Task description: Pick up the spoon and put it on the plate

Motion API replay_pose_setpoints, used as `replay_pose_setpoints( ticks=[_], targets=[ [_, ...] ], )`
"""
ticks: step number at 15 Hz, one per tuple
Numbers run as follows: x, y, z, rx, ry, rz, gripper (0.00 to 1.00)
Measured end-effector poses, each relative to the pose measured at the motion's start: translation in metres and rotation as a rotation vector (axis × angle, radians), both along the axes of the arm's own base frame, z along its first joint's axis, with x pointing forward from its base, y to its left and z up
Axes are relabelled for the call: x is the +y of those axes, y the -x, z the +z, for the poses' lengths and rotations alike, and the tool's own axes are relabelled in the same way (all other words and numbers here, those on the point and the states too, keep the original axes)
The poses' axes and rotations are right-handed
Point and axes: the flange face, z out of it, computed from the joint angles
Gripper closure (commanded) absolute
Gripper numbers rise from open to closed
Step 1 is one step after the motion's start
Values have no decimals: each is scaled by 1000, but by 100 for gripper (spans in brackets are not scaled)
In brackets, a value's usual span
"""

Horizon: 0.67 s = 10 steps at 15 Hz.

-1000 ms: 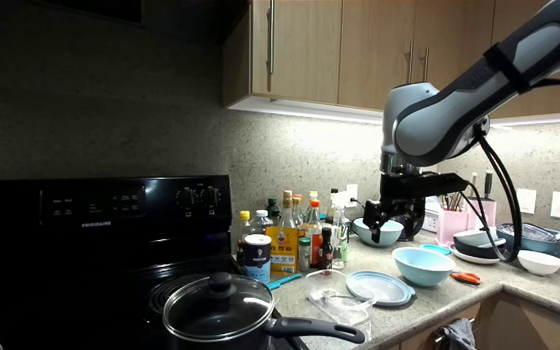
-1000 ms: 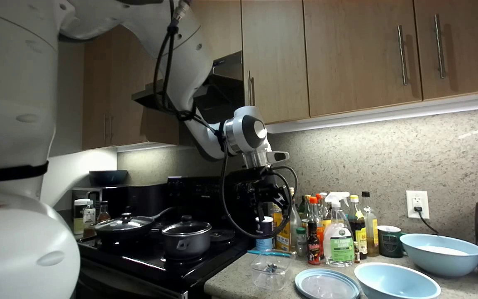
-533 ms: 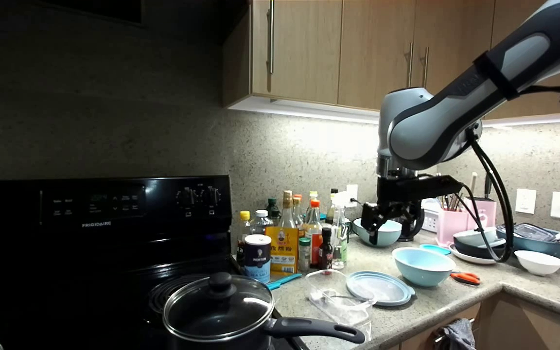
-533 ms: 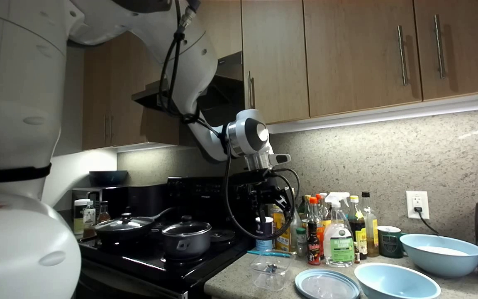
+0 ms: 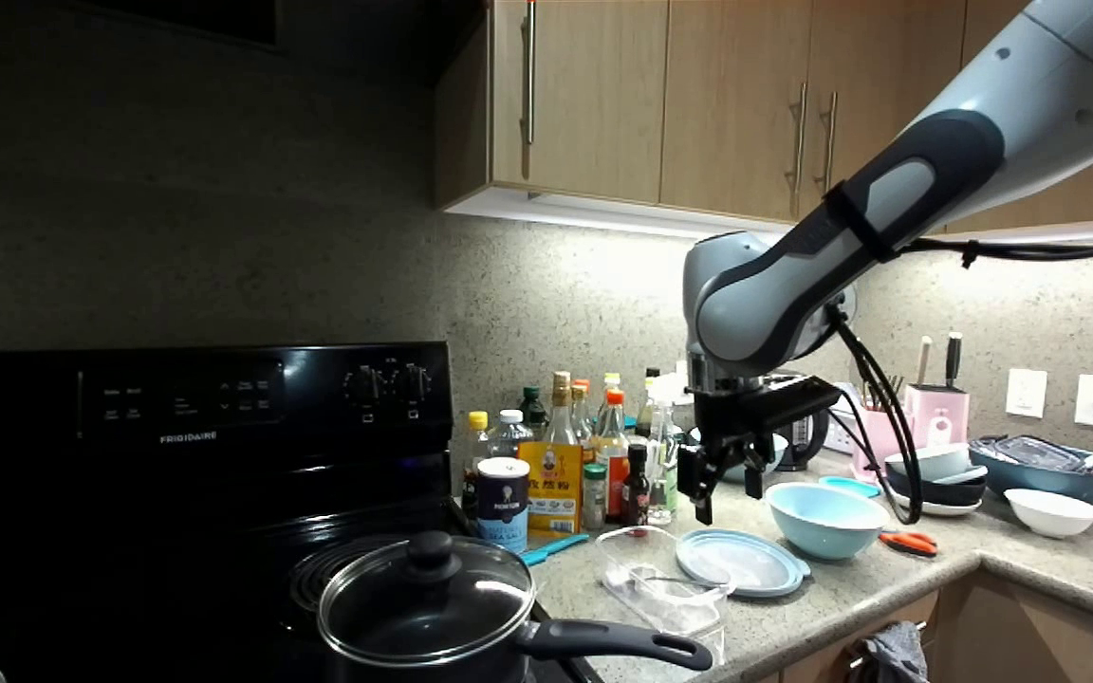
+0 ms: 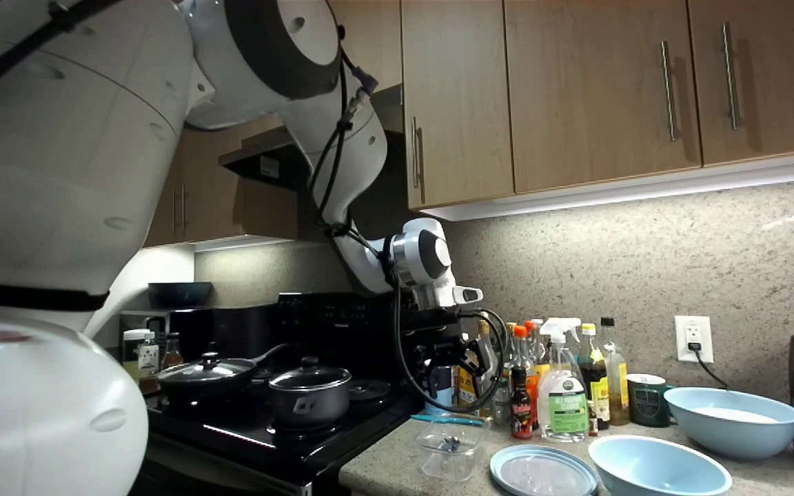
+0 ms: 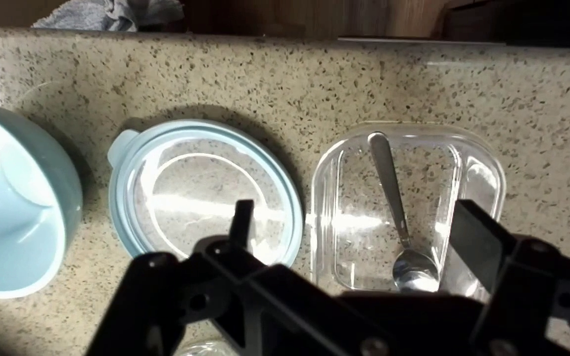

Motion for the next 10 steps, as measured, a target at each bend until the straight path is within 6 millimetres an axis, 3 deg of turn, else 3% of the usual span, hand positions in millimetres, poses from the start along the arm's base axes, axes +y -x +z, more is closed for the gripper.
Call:
replay_pose_setpoints(
  ticks=[4,10],
  targets=[
    [23,-10,-10,36,52,61,0],
    [21,-11,-13,44,55,75,0]
  ],
)
